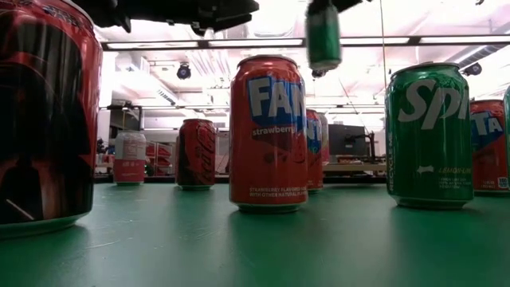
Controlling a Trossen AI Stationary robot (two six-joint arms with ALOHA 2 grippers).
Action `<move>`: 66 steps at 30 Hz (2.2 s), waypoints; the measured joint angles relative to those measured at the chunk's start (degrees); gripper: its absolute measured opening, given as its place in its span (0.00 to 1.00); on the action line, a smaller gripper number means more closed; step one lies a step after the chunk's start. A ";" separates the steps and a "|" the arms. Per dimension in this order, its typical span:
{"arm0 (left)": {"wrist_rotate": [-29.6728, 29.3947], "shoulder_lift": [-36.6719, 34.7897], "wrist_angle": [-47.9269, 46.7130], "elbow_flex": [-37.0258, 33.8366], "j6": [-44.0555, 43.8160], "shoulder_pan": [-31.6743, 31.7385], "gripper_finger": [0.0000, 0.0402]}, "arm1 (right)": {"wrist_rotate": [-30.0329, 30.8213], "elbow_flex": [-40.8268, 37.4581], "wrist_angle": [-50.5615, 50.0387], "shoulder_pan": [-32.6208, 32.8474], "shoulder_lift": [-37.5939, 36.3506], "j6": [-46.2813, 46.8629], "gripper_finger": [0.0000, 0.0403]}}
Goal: Place canned beverage on shelf
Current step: Put the left green soda can on the shelf
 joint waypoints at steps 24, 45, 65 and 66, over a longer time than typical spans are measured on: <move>-0.35 -15.61 -8.77 -4.15 -1.10 0.04 0.83 | -1.56 -29.40 8.38 -2.30 -20.49 8.28 0.70; -0.35 -18.99 -10.89 -4.80 -1.79 0.04 0.81 | -3.44 -46.48 29.22 -14.08 -20.26 3.86 0.70; -0.37 -18.99 -11.24 -4.82 -1.38 0.04 0.81 | -22.40 -51.66 41.30 -26.11 -18.58 -8.92 0.70; -0.37 -18.99 -11.24 -4.82 -1.21 0.04 0.81 | -22.25 -51.71 41.55 -26.13 -18.34 -9.23 0.70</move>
